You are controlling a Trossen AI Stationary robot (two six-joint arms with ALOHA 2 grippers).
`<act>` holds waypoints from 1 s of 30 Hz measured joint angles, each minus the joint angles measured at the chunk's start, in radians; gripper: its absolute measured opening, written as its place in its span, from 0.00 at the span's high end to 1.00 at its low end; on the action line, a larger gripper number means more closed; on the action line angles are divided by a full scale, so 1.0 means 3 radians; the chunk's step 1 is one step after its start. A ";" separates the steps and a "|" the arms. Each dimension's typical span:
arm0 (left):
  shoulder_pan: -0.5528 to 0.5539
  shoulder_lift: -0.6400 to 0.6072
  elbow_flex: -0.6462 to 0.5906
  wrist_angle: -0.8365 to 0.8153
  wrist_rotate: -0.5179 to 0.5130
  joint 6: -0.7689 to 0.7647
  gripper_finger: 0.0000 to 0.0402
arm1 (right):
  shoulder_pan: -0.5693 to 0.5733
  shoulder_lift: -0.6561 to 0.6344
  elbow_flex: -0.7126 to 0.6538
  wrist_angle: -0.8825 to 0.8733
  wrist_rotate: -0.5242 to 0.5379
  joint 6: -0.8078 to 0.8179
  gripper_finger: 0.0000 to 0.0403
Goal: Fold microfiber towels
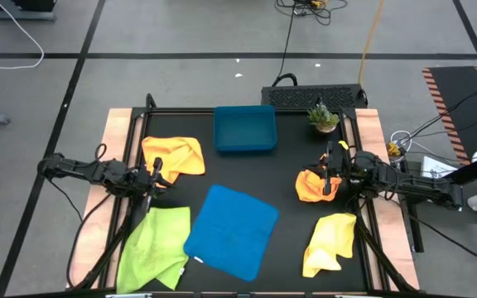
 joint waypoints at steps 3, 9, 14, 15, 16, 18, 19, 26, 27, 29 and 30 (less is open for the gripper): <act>0.0000 0.0001 0.0001 0.0000 0.0000 0.0000 0.91 | 0.0001 0.0000 0.0000 -0.0001 0.0000 0.0000 1.00; 0.0001 0.0000 0.0000 0.0000 0.0000 0.0000 0.91 | 0.0001 -0.0001 0.0000 0.0000 -0.0001 0.0000 1.00; 0.0000 0.0000 0.0001 0.0001 0.0000 0.0062 0.91 | 0.0001 -0.0001 0.0000 -0.0001 -0.0001 0.0000 1.00; 0.0000 0.0001 0.0000 0.0000 -0.0001 0.0102 0.91 | 0.0000 0.0000 0.0000 0.0000 0.0000 0.0000 1.00; 0.0001 0.0001 0.0001 0.0001 -0.0001 0.0134 0.91 | 0.0001 0.0000 0.0000 0.0000 0.0000 -0.0001 1.00; 0.0000 0.0000 0.0001 0.0001 -0.0001 0.0163 0.91 | 0.0000 -0.0001 0.0000 0.0000 -0.0001 0.0000 1.00; 0.0000 0.0000 0.0000 0.0004 -0.0001 0.0175 0.91 | 0.0000 -0.0001 0.0000 -0.0001 -0.0001 0.0000 1.00; 0.0001 0.0000 -0.0003 0.0467 -0.0104 0.0220 0.91 | 0.0001 0.0000 0.0000 0.0000 -0.0001 0.0000 1.00; 0.0001 -0.0001 -0.0002 0.0550 -0.0140 0.0240 0.91 | 0.0001 -0.0001 0.0000 0.0000 -0.0001 0.0000 1.00; 0.0001 0.0000 -0.0003 0.0686 -0.0237 0.0344 0.91 | 0.0000 -0.0001 0.0000 0.0000 -0.0001 0.0000 1.00; 0.0001 0.0001 -0.0002 0.0756 -0.0280 0.0388 0.91 | 0.0001 0.0000 0.0000 0.0000 0.0000 0.0000 1.00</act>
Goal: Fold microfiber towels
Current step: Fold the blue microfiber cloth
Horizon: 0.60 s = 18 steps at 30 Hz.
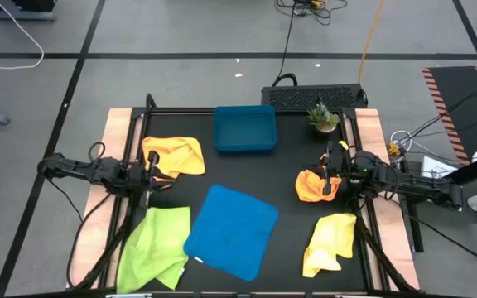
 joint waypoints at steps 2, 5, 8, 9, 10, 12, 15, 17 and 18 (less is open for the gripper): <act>0.0000 -0.0001 0.0000 0.0157 -0.0068 0.0046 0.91 | 0.0000 -0.0001 0.0000 -0.0001 0.0000 0.0000 1.00; 0.0000 0.0000 0.0000 0.0368 -0.0080 0.0003 0.91 | -0.0001 0.0000 0.0000 -0.0001 -0.0001 0.0000 1.00; 0.0000 0.0000 0.0000 0.0664 -0.0076 -0.0352 0.91 | -0.0001 -0.0001 0.0000 -0.0001 0.0000 0.0000 1.00; 0.0000 -0.0001 0.0000 0.0770 -0.0075 -0.0590 0.91 | -0.0001 0.0000 0.0000 0.0000 -0.0001 0.0000 1.00; 0.0000 0.0000 0.0000 0.0880 -0.0076 -0.0828 0.91 | 0.0000 0.0000 0.0000 -0.0001 0.0000 0.0000 1.00; 0.0000 0.0000 0.0000 0.1152 -0.0131 -0.1280 0.91 | -0.0001 -0.0001 0.0000 -0.0001 0.0000 0.0000 1.00; 0.0000 -0.0001 0.0002 0.1391 -0.0265 -0.1971 0.91 | 0.0000 -0.0001 0.0000 -0.0001 0.0000 0.0000 1.00; 0.0000 0.0000 0.0002 0.1451 -0.0247 -0.2096 0.91 | -0.0001 0.0000 0.0000 0.0000 0.0000 0.0000 1.00; -0.0001 0.0000 0.0002 0.1472 -0.0248 -0.2118 0.91 | 0.0000 -0.0001 0.0000 -0.0001 -0.0001 0.0000 1.00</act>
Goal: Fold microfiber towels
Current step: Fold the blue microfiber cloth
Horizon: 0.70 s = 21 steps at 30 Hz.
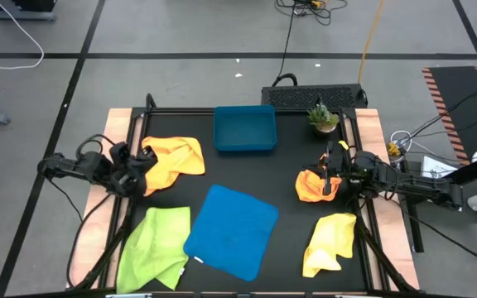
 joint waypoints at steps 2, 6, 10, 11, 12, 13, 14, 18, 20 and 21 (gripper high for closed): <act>0.0001 0.0000 0.0000 0.0020 -0.0002 0.0018 0.91 | -0.0001 0.0000 0.0000 0.0000 0.0001 0.0000 1.00; -0.0004 0.0157 0.0005 -0.0079 -0.0012 0.0361 0.91 | -0.0001 0.0001 0.0000 0.0000 0.0001 0.0000 1.00; -0.0017 0.0622 0.0001 -0.0068 -0.0096 0.0568 0.91 | -0.0001 0.0000 0.0000 0.0001 0.0001 0.0000 1.00; -0.0017 0.0762 0.0001 -0.0051 -0.0151 0.0601 0.91 | -0.0001 0.0000 0.0000 0.0000 0.0001 0.0000 1.00; -0.0016 0.0904 0.0005 -0.0031 -0.0200 0.0631 0.91 | -0.0001 0.0000 0.0000 -0.0001 0.0001 0.0000 1.00; -0.0015 0.1052 0.0031 -0.0028 -0.0255 0.0655 0.91 | -0.0001 0.0000 0.0000 -0.0003 0.0001 0.0000 1.00; -0.0014 0.1195 0.0074 -0.0019 -0.0287 0.0678 0.91 | 0.0000 0.0000 0.0000 0.0000 0.0000 0.0000 1.00; -0.0015 0.1694 0.0318 -0.0010 -0.0294 0.0692 0.91 | -0.0001 0.0000 0.0000 0.0000 0.0001 0.0000 1.00; -0.0015 0.1937 0.0474 -0.0003 -0.0220 0.0634 0.91 | -0.0001 0.0000 0.0000 -0.0001 0.0001 0.0000 1.00; -0.0016 0.2063 0.0545 -0.0004 -0.0142 0.0543 0.91 | 0.0000 0.0000 0.0000 0.0000 0.0001 0.0000 1.00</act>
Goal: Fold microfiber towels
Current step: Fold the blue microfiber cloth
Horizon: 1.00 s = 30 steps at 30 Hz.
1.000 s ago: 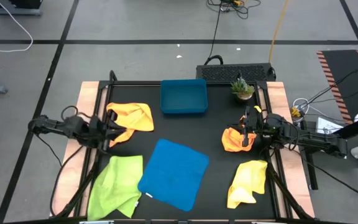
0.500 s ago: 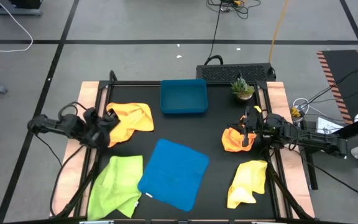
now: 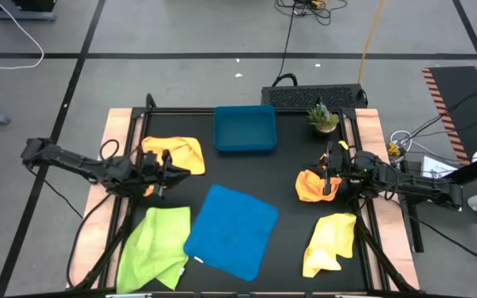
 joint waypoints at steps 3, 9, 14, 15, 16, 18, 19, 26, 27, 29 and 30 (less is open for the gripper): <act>0.0000 0.0390 0.0214 -0.0001 0.0198 -0.0220 0.91 | 0.0000 0.0000 0.0000 0.0000 0.0000 0.0000 1.00; 0.0001 0.1081 0.0616 -0.0002 0.0518 -0.0015 0.91 | -0.0001 0.0000 0.0000 0.0000 0.0000 0.0000 1.00; 0.0001 0.1441 0.0837 -0.0001 0.0527 0.0174 0.91 | 0.0000 0.0000 0.0000 0.0000 0.0000 0.0000 1.00; 0.0001 0.1490 0.0863 -0.0003 0.0519 0.0176 0.91 | 0.0000 0.0000 0.0000 0.0000 0.0000 0.0000 1.00; 0.0001 0.1537 0.0880 -0.0001 0.0513 0.0174 0.91 | 0.0000 0.0000 0.0000 -0.0001 0.0000 -0.0001 1.00; 0.0002 0.1604 0.0900 -0.0012 0.0495 0.0183 0.91 | 0.0000 0.0000 0.0000 0.0000 -0.0001 0.0000 1.00; 0.0002 0.1631 0.0906 -0.0012 0.0481 0.0211 0.91 | 0.0000 0.0000 0.0000 -0.0001 0.0000 0.0000 1.00; 0.0002 0.1658 0.0911 -0.0206 0.0142 0.0334 0.91 | 0.0000 0.0000 0.0000 0.0000 0.0000 0.0000 1.00; 0.0002 0.1658 0.0911 -0.0223 0.0141 0.0335 0.91 | 0.0000 0.0000 0.0000 0.0000 0.0000 0.0000 1.00; -0.0016 0.1655 0.0911 -0.0293 0.0143 0.0336 0.88 | 0.0000 0.0000 0.0000 -0.0001 0.0000 0.0000 1.00; -0.0030 0.1655 0.0912 -0.0383 0.0141 0.0335 0.86 | 0.0000 0.0000 0.0000 0.0000 0.0000 0.0000 1.00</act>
